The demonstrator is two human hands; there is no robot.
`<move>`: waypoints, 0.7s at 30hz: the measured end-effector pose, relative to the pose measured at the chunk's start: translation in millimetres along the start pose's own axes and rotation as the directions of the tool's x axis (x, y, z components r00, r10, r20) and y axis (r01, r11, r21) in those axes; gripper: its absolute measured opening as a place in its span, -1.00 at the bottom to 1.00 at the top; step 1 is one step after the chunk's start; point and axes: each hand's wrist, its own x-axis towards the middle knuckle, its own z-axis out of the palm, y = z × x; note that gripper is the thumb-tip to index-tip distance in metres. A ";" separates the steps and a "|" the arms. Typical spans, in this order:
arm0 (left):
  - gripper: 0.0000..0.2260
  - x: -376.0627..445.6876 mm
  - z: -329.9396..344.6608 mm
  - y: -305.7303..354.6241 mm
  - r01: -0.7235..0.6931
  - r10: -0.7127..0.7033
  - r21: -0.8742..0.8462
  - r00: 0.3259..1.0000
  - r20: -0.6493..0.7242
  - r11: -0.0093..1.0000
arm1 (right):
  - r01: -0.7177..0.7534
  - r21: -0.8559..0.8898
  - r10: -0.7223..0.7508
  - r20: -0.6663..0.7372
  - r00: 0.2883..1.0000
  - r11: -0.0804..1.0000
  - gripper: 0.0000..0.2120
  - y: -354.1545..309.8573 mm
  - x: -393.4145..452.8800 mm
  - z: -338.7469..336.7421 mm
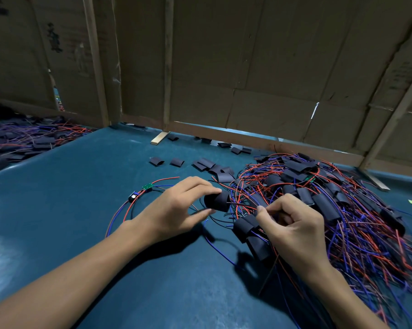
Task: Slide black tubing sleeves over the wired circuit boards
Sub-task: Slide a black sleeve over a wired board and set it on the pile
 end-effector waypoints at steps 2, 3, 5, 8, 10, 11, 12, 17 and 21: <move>-0.69 2.8 0.0 3.8 -0.050 0.052 0.094 0.998 -0.026 0.994 | 0.061 0.008 -0.061 0.051 0.997 0.998 -0.81 -1.9 -0.2 0.6; -0.75 4.5 0.5 6.1 -0.078 0.084 0.140 0.996 -0.035 0.987 | 0.078 0.036 -0.081 0.091 0.993 0.996 -0.85 -3.2 0.0 1.1; -0.87 7.3 2.1 10.7 -0.124 0.136 0.200 0.990 -0.047 0.972 | 0.090 0.080 -0.104 0.190 0.976 0.993 -0.93 -5.9 0.3 2.2; -0.93 8.9 2.3 13.3 -0.097 0.114 0.190 0.990 -0.078 0.977 | -0.080 0.130 0.035 0.316 0.948 0.988 -0.64 -6.1 0.2 5.3; -0.92 8.4 0.4 12.1 -0.016 0.037 0.156 0.991 -0.130 0.988 | -0.341 0.231 0.238 0.382 0.893 0.911 -0.56 -6.2 1.9 6.1; -0.91 7.8 -0.7 11.1 0.035 -0.012 0.139 0.986 -0.166 0.990 | -0.438 0.271 0.308 0.410 0.858 0.857 -0.57 -5.7 3.2 6.1; -0.90 7.3 -1.7 9.8 0.085 -0.058 0.126 0.978 -0.202 0.988 | -0.503 0.310 0.352 0.432 0.830 0.806 -0.58 -4.3 4.2 5.3; -0.86 4.0 -8.5 0.1 0.143 -0.100 0.194 0.971 -0.217 0.970 | -0.708 0.517 0.460 0.539 0.706 0.481 -0.58 -0.4 10.1 2.3; -0.74 5.3 -14.1 -0.8 -0.003 0.047 0.384 0.993 -0.106 0.923 | -0.677 0.581 0.418 0.533 0.736 0.451 -0.69 0.7 13.3 1.2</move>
